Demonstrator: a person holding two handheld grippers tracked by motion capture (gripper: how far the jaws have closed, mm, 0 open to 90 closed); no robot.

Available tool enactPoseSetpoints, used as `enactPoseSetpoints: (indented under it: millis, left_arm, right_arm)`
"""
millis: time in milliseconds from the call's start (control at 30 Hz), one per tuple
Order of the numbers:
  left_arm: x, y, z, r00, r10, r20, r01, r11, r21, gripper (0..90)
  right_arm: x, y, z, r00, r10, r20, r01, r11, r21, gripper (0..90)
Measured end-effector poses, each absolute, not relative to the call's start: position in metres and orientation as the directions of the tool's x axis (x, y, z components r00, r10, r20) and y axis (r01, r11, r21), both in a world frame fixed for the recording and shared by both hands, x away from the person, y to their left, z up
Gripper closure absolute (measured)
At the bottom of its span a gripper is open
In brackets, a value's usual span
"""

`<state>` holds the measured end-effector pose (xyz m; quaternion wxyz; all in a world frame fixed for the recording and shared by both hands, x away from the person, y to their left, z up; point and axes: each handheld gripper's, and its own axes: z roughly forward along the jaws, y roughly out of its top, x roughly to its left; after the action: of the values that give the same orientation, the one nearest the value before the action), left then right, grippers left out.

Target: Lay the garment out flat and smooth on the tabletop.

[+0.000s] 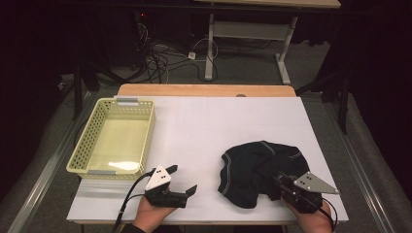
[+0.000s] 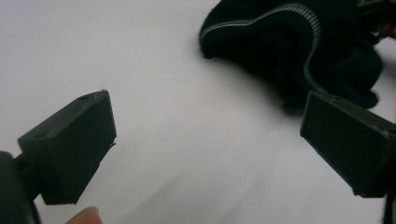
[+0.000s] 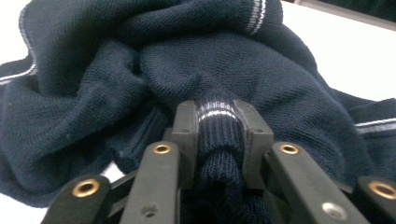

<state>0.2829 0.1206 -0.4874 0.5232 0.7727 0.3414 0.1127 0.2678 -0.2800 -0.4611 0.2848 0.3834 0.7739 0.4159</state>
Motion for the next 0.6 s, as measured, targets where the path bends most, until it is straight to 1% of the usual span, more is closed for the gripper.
enactPoseSetpoints:
  millis: [67,167,233,267,300,333,433,467,533,600]
  left_arm:
    - [0.287,0.099,-0.485,0.762,0.624,-0.174,0.403,-0.246,0.881,3.0]
    - [0.296,0.067,-0.482,0.783,0.591,-0.196,0.412,-0.257,0.874,11.1]
    - [0.302,0.046,-0.481,0.787,0.583,-0.201,0.426,-0.278,0.861,18.5]
    - [0.304,0.037,-0.48,0.791,0.579,-0.197,0.428,-0.295,0.854,22.6]
    - [0.305,0.029,-0.481,0.794,0.584,-0.17,0.412,-0.311,0.856,36.0]
    - [0.306,0.023,-0.481,0.794,0.59,-0.145,0.399,-0.326,0.857,36.0]
    - [0.309,0.013,-0.484,0.803,0.581,-0.131,0.405,-0.371,0.836,61.4]
    - [0.31,0.015,-0.485,0.8,0.583,-0.142,0.411,-0.36,0.838,68.4]
    - [0.308,0.02,-0.484,0.797,0.592,-0.123,0.39,-0.348,0.852,73.0]
    - [0.306,0.029,-0.483,0.79,0.604,-0.105,0.377,-0.344,0.86,74.1]
  right_arm:
    - [0.267,-0.279,-0.462,-0.551,0.826,-0.115,0.355,0.357,0.864,76.1]
    - [0.266,-0.28,-0.462,-0.564,0.819,-0.101,0.357,0.352,0.865,76.6]
    - [0.265,-0.281,-0.462,-0.574,0.813,-0.098,0.352,0.353,0.867,76.7]
    - [0.265,-0.281,-0.462,-0.579,0.81,-0.097,0.35,0.354,0.867,76.7]
    - [0.264,-0.282,-0.462,-0.589,0.803,-0.088,0.348,0.351,0.87,76.9]
    - [0.264,-0.282,-0.462,-0.589,0.803,-0.088,0.348,0.351,0.87,76.9]
    - [0.263,-0.283,-0.462,-0.605,0.791,-0.086,0.34,0.355,0.871,77.1]
    - [0.262,-0.283,-0.462,-0.61,0.788,-0.082,0.339,0.353,0.872,77.1]
    - [0.262,-0.283,-0.461,-0.623,0.779,-0.068,0.337,0.346,0.876,77.3]
    - [0.261,-0.283,-0.46,-0.638,0.768,-0.054,0.332,0.337,0.881,77.4]
